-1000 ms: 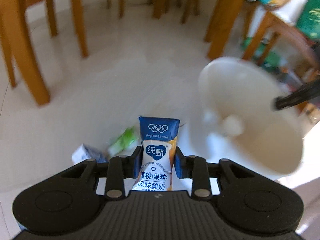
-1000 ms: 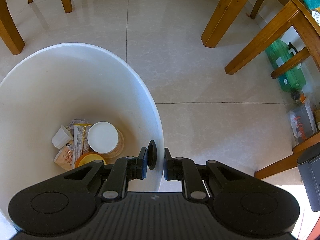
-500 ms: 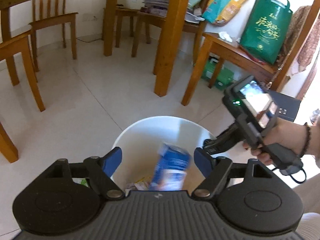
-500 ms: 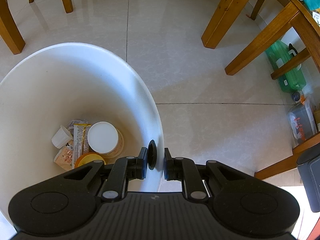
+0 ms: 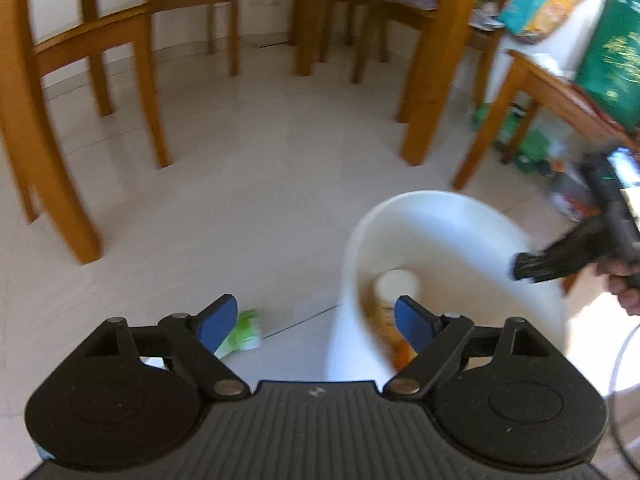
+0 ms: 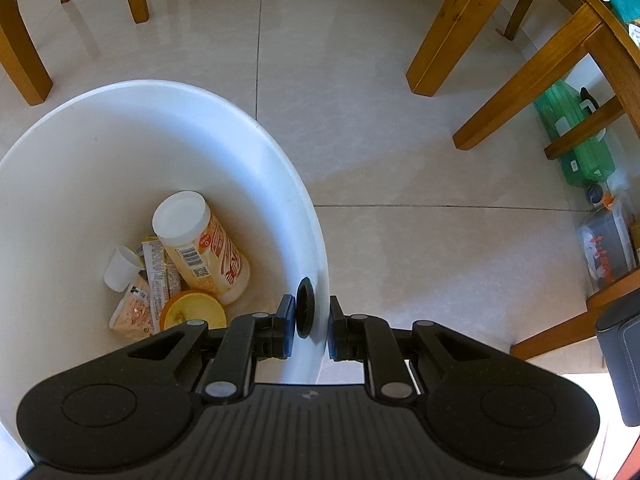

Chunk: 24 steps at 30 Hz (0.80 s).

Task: Collect trash
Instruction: 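Carry the yogurt carton over the white bin and open the left gripper, then lower the left gripper to the blue milk carton and grasp it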

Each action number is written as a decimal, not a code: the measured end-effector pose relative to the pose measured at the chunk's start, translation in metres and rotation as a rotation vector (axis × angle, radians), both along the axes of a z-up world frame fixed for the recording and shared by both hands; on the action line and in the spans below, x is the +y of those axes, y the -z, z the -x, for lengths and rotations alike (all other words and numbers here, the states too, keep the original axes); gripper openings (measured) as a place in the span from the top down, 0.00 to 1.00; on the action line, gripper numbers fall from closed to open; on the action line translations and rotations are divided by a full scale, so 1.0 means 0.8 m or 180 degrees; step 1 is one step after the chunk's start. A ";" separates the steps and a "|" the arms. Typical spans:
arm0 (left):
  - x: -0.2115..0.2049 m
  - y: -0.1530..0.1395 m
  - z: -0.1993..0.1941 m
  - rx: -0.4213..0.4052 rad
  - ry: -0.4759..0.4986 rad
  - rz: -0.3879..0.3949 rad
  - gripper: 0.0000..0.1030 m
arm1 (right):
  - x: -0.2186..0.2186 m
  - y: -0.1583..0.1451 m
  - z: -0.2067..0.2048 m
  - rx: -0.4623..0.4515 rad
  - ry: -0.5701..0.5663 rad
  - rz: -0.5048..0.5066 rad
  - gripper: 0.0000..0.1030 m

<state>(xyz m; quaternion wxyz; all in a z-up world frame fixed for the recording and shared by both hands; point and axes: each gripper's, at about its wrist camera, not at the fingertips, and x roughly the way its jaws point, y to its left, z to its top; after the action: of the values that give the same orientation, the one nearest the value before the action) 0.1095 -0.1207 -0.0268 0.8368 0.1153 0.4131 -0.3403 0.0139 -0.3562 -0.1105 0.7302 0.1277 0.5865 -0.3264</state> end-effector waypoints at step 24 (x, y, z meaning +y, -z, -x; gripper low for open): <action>0.083 0.218 -0.140 0.0507 -0.1603 -0.0480 0.17 | -0.004 0.001 -0.001 0.0017 0.0023 -0.0016 0.82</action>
<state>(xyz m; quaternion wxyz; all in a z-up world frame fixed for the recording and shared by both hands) 0.2212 -0.0542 -0.2013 0.8490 0.0437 0.5175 -0.0978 0.0146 -0.3591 -0.1113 0.7270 0.1309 0.5888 -0.3280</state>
